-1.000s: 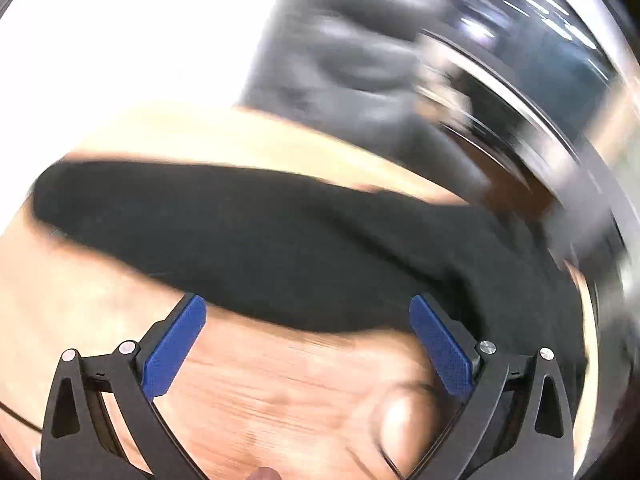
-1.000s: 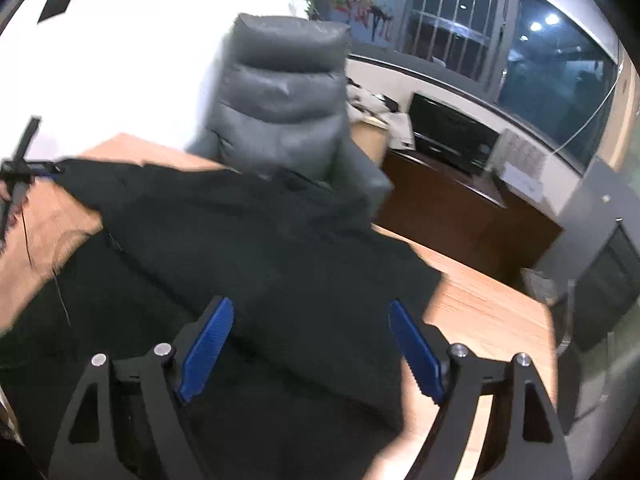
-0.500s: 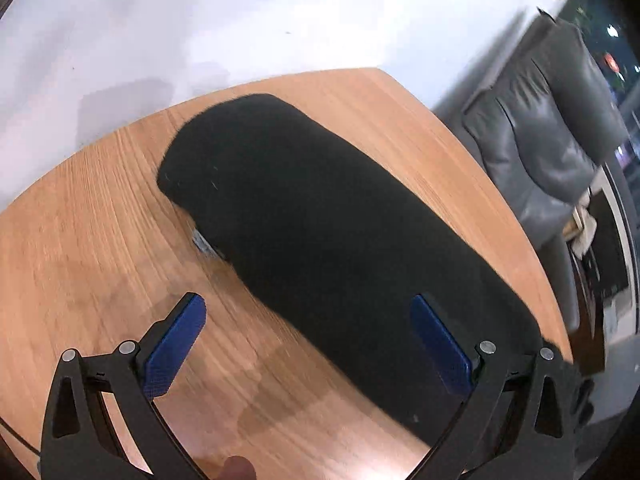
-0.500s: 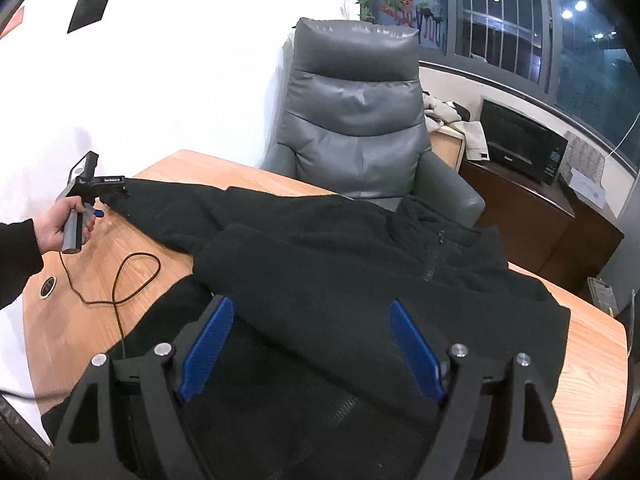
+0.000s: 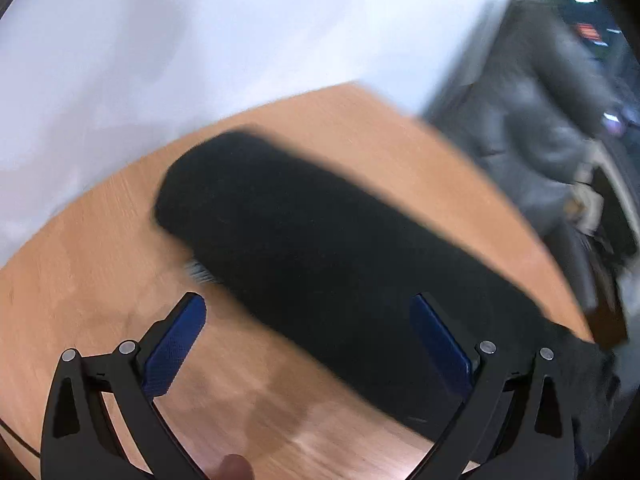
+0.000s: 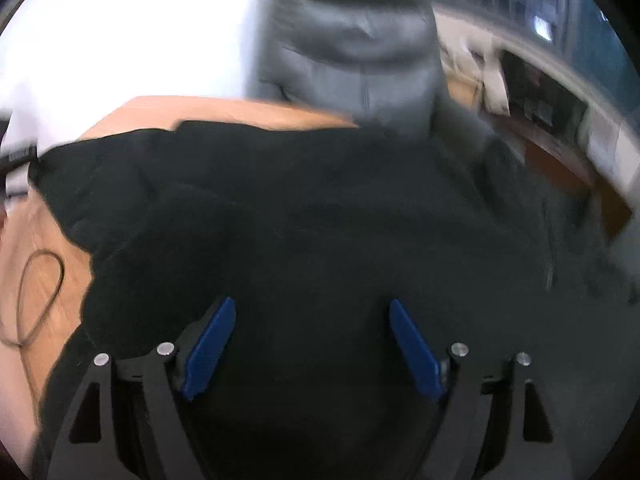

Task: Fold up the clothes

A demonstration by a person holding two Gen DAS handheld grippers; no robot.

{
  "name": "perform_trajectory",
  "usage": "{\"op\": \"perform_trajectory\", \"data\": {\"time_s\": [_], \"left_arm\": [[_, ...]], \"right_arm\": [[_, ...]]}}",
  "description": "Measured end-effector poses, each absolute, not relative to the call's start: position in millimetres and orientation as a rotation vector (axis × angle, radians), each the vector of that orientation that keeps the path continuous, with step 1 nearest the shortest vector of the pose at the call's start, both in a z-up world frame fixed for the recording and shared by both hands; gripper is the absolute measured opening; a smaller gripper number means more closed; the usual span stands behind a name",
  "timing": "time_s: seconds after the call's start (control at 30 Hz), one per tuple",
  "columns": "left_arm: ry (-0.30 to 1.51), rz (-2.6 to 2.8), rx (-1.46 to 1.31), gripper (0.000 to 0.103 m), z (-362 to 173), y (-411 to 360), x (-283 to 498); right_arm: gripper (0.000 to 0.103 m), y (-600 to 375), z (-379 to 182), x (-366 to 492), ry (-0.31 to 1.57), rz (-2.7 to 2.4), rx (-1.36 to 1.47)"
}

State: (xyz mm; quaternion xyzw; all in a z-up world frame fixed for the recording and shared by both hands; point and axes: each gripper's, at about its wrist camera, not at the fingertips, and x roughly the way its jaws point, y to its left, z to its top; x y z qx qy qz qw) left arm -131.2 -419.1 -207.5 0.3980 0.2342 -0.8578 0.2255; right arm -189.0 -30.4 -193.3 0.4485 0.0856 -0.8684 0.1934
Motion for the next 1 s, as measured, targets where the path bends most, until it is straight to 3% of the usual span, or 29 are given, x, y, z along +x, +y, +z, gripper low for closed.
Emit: {"op": "perform_trajectory", "data": {"time_s": [0.03,0.1,0.17,0.23,0.43,0.53,0.73,0.9,1.0], "left_arm": [[0.606,-2.493,1.086,0.103,-190.9,-397.7,-133.8],[0.516,-2.705,1.067,0.103,-162.6,-353.7,-141.8],[0.430,-2.920,1.113,0.103,-140.6,-290.3,-149.7],[0.331,-3.080,1.189,0.103,-134.0,-226.4,-155.1],[-0.053,-3.296,1.594,0.103,-189.1,-43.9,-183.1],[-0.173,-3.184,1.722,0.103,-225.7,-18.9,-177.5],[-0.390,-3.139,1.694,0.103,-244.2,3.7,-168.3],[-0.394,-3.114,1.672,0.103,-241.8,-1.7,-173.6],[-0.311,-3.094,1.662,0.103,-234.6,-11.8,-169.9]], "right_arm": [[0.071,-34.8,-197.7,-189.3,0.252,-2.438,1.252],[0.066,-18.3,-179.7,-173.3,0.238,-2.475,1.155],[0.070,15.5,-161.6,-158.7,0.244,-2.578,1.074],[0.082,71.8,-156.5,-154.5,0.239,-2.687,1.111],[0.081,234.5,-177.4,-150.9,0.161,-2.808,1.466],[0.080,272.2,-192.8,-130.9,0.088,-2.754,1.485],[0.081,266.0,-180.3,-175.8,0.211,-2.740,1.411],[0.084,259.8,-170.6,-222.3,0.278,-2.727,1.345],[0.084,284.6,-198.6,-248.6,0.155,-2.747,1.477]]}}
